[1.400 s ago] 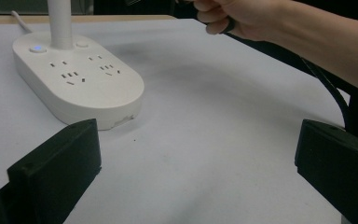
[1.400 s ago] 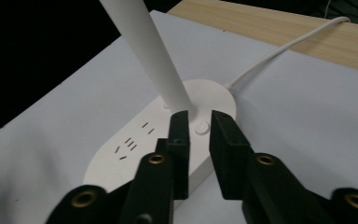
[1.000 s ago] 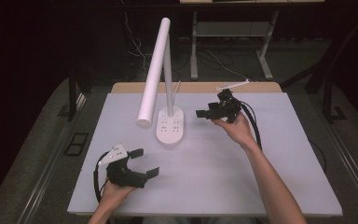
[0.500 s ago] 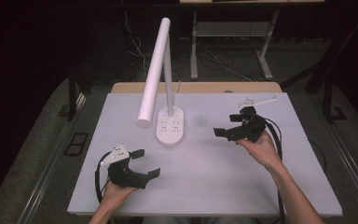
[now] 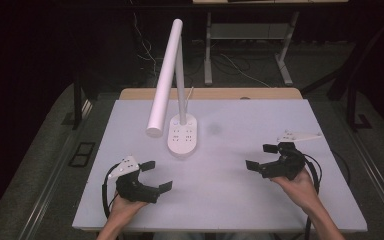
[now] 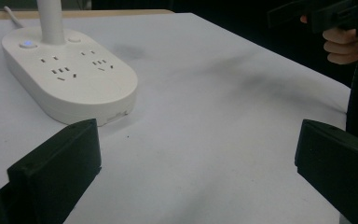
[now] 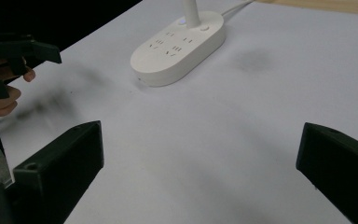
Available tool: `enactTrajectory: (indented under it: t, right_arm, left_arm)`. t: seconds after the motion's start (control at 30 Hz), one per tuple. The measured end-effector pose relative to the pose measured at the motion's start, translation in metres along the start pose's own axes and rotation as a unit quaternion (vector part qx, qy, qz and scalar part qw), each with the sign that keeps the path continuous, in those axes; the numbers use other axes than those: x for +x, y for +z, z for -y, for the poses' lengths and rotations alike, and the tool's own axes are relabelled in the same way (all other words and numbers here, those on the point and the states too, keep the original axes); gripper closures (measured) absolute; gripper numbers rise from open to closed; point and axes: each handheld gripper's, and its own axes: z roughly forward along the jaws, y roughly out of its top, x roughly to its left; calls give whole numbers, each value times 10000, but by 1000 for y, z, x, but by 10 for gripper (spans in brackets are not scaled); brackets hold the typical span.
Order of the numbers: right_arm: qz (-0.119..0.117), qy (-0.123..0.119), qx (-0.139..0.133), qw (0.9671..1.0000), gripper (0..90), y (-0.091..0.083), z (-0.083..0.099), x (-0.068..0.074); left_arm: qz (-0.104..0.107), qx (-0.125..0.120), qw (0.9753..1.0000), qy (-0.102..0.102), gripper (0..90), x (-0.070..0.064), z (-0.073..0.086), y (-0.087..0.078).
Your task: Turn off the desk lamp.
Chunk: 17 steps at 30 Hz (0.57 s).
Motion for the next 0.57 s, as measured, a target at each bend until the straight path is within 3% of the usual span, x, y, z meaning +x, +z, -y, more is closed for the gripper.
enactTrajectory:
  t: [0.27, 0.57]
  right_arm:
    - [132, 22, -20, 9999, 7, -12, 22, 2]
    - [223, 310, -210, 9990, 7, -25, 55, 1]
  left_arm:
    - [-31, 9, 10000, -15, 0, -1, 1, -1]
    - [-38, -10, 10000, -24, 0, -1, 1, -2]
